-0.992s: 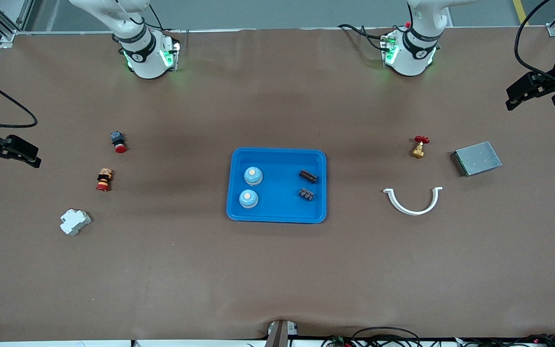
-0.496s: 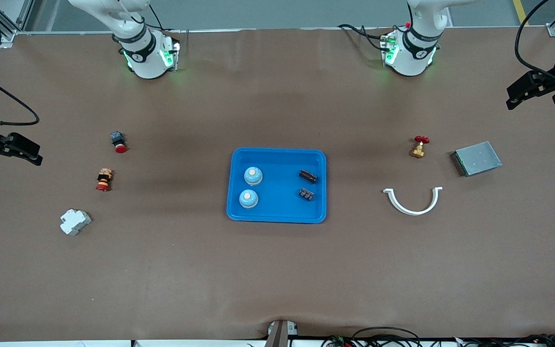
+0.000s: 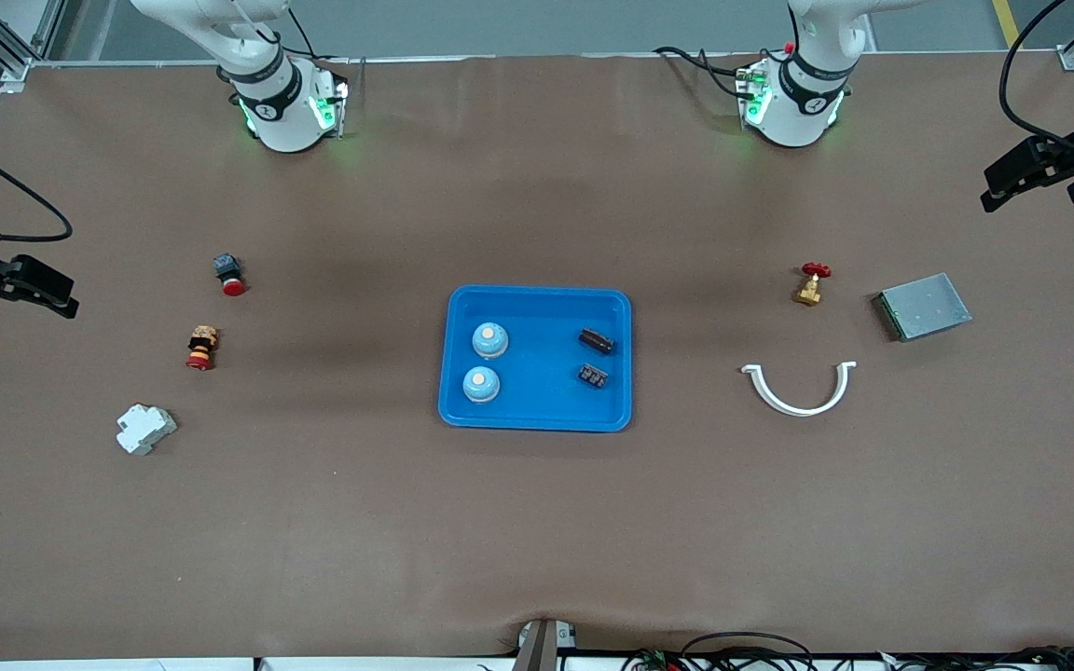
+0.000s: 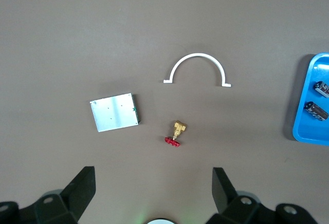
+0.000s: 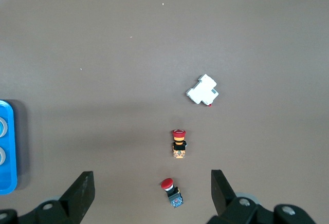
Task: Place electrolytic capacitor and blue bell in tray
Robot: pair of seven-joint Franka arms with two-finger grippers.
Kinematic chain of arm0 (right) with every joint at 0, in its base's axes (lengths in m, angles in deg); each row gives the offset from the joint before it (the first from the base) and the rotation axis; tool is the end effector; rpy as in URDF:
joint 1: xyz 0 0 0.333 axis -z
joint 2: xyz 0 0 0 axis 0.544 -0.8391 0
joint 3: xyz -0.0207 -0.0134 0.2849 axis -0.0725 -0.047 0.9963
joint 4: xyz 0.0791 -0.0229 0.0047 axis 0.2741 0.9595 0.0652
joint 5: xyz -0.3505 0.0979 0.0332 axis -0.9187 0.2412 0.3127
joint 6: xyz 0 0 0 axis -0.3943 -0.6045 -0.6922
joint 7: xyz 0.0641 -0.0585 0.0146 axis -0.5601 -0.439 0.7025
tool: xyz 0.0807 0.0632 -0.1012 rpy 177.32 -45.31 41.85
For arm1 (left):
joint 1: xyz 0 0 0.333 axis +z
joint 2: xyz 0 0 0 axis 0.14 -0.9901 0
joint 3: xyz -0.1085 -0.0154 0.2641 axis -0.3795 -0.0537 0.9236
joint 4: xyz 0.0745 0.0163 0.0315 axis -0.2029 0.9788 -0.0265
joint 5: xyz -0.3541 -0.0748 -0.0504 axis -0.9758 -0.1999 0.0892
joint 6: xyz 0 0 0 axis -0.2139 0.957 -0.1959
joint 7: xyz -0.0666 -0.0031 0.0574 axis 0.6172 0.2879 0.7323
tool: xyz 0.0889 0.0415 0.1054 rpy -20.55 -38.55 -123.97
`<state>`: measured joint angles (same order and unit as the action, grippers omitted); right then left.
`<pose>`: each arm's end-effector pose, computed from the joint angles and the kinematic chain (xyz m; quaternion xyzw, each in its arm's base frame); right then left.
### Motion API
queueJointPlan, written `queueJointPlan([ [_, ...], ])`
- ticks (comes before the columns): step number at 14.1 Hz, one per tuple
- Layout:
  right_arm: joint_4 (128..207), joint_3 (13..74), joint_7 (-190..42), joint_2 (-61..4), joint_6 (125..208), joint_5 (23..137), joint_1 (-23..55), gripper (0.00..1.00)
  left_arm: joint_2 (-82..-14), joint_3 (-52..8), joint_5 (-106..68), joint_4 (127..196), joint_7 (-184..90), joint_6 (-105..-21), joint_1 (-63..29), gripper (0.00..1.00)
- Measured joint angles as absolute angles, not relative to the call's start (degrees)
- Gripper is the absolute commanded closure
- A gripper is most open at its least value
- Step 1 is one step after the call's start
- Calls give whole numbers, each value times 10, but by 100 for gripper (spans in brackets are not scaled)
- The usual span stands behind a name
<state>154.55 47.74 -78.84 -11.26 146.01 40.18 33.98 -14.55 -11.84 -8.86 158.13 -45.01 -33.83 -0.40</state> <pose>0.5662 -0.0284 0.5361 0.9993 -0.0153 0.0219 0.0250 0.4817 -0.0035 0.5788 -0.9991 -0.0385 0.0033 0.0180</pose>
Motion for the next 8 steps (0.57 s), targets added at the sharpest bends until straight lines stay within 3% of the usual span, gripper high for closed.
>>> queueJointPlan([
  [8, 1545, 476, -788, -112, 1460, 402, 340, 0, -145, -122, -117, 1565, -450, -332, -5, 0],
])
